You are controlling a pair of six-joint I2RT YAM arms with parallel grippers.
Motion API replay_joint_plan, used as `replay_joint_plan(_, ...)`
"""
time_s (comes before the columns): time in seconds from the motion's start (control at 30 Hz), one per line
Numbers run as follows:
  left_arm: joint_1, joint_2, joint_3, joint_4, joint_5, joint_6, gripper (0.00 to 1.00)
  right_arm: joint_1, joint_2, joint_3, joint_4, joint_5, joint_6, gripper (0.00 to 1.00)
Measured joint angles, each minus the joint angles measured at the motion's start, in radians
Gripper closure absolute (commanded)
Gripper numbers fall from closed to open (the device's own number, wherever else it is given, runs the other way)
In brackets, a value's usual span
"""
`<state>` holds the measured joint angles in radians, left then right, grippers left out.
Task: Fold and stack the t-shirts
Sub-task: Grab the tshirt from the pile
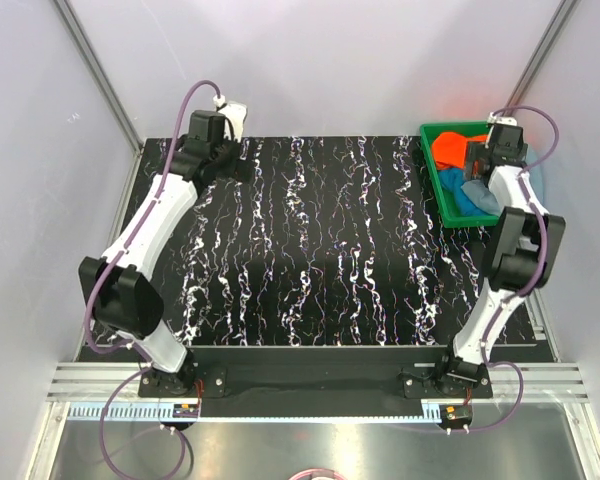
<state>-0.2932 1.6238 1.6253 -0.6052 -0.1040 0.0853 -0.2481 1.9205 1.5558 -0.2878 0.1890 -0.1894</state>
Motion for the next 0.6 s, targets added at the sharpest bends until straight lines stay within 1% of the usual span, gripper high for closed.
replay_joint_plan(0.2,-0.006,0.087,0.0,-0.023,0.003,0.006,0.01,-0.005,0.233,0.261,-0.001,0.125,-0.063,0.0)
replay_joint_plan(0.27,-0.013,0.117,0.0,-0.034,-0.001,0.016,0.01,-0.007,0.307,0.368,-0.005,0.159,-0.071,0.02)
replay_joint_plan(0.3,-0.019,0.135,0.0,-0.04,-0.005,0.023,0.01,-0.008,0.333,0.4,-0.006,0.17,-0.074,0.06)
replay_joint_plan(0.37,-0.034,0.154,0.001,-0.055,-0.005,0.033,0.01,-0.01,0.362,0.421,-0.007,0.183,-0.077,0.07)
replay_joint_plan(0.4,-0.04,0.159,0.003,-0.058,-0.005,0.039,0.01,-0.01,0.373,0.423,-0.01,0.188,-0.077,0.19)
replay_joint_plan(0.43,-0.045,0.162,0.006,-0.06,-0.005,0.042,0.01,-0.01,0.386,0.43,-0.019,0.189,-0.08,0.36)
replay_joint_plan(0.47,-0.051,0.163,0.012,-0.06,-0.005,0.045,0.01,-0.01,0.397,0.435,-0.024,0.19,-0.085,0.55)
replay_joint_plan(0.5,-0.055,0.163,0.018,-0.06,-0.005,0.047,0.01,-0.01,0.405,0.438,-0.027,0.191,-0.086,0.96)
replay_joint_plan(0.53,-0.056,0.163,0.026,-0.059,-0.005,0.05,0.01,-0.01,0.409,0.438,-0.034,0.19,-0.083,1.0)
replay_joint_plan(0.6,-0.056,0.163,0.037,-0.055,-0.007,0.05,0.01,-0.01,0.411,0.438,-0.047,0.19,-0.068,1.0)
